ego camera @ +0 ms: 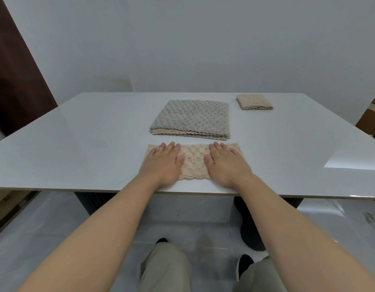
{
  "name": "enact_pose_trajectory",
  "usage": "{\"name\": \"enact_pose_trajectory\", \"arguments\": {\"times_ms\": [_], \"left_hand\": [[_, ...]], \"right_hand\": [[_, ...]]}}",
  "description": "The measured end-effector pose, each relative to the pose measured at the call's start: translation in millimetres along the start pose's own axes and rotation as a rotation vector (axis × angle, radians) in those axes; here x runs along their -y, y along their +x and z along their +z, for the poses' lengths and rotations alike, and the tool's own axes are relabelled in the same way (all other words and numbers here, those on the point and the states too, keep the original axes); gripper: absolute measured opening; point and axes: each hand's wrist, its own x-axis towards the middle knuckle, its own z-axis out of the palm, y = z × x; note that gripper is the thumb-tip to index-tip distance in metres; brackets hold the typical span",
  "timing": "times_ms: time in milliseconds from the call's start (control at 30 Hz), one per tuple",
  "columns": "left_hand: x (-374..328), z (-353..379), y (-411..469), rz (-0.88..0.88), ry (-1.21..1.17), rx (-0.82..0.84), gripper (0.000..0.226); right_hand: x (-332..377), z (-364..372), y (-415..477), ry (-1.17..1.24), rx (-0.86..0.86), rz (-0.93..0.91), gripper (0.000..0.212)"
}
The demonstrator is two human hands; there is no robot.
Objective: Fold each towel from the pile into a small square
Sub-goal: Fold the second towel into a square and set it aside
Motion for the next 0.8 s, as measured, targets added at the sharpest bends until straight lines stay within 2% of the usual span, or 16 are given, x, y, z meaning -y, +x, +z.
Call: {"name": "enact_pose_trajectory", "arguments": {"times_ms": [367, 600, 700, 800], "left_hand": [[31, -3, -7, -0.098, -0.015, 0.007, 0.061], [34, -7, -9, -0.085, 0.029, 0.048, 0.062], [34, -17, -8, -0.075, 0.059, 0.104, 0.068], [24, -33, -8, -0.012, 0.035, 0.094, 0.082]], "right_hand": [[-31, -5, 0, 0.024, 0.014, 0.108, 0.067], [-35, -7, -4, 0.023, 0.015, 0.152, 0.067], [-33, -13, -6, 0.032, 0.026, 0.147, 0.067], [-32, -27, -6, 0.021, -0.036, 0.156, 0.061]]}}
